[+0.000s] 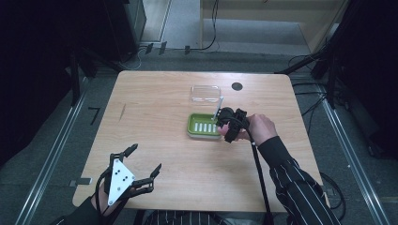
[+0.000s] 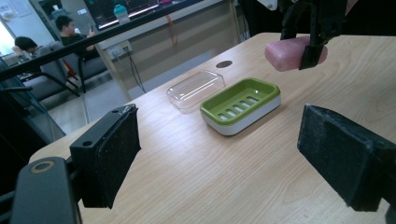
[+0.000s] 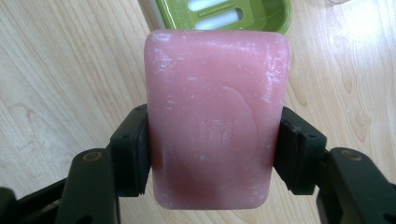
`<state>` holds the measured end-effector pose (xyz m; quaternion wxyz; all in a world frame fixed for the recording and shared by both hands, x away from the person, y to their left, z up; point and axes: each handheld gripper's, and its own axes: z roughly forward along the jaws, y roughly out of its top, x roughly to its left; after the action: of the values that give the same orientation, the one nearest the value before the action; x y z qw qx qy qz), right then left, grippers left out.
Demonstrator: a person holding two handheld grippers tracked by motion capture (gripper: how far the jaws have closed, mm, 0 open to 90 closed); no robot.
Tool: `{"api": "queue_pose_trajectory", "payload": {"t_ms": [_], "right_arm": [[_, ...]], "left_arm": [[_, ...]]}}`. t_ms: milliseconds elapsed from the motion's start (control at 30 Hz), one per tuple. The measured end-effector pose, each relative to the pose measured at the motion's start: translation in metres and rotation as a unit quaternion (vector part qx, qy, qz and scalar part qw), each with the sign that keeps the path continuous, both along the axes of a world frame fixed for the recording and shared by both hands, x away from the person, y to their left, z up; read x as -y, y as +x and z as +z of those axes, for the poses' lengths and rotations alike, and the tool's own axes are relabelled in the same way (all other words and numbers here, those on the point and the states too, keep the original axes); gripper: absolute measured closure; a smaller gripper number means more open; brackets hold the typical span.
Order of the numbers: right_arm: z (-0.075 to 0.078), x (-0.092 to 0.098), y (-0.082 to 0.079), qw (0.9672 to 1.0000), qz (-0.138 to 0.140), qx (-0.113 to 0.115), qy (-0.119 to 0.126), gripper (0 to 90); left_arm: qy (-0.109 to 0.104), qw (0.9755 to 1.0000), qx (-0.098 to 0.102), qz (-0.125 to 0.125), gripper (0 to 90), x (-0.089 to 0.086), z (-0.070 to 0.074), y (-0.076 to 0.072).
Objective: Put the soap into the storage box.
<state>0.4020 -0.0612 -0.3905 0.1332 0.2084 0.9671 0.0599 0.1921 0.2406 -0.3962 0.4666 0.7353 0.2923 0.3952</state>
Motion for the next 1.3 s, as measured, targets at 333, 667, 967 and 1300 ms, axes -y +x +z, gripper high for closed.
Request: {"api": "queue_pose_trajectory", "payload": {"t_ms": [333, 667, 967, 1300], "right_arm": [[0.005, -0.008, 0.007, 0.9999, 0.011, 0.006, 0.005, 38.5], [0.01, -0.013, 0.013, 0.9995, 0.027, 0.013, 0.012, 38.5], [0.013, -0.016, 0.017, 0.9992, 0.034, 0.017, 0.016, 38.5], [0.015, -0.024, 0.024, 0.9984, 0.049, 0.023, 0.018, 38.5]], "left_arm": [[0.0, 1.0, 0.0, 0.001, 13.3, 0.0, 0.0, 0.0], [-0.001, 1.0, 0.0, 0.002, 13.3, -0.001, 0.0, 0.0], [-0.001, 1.0, 0.0, 0.002, 13.3, -0.001, 0.0, -0.001], [0.0, 1.0, -0.001, 0.003, 13.3, -0.001, 0.0, -0.001]]}}
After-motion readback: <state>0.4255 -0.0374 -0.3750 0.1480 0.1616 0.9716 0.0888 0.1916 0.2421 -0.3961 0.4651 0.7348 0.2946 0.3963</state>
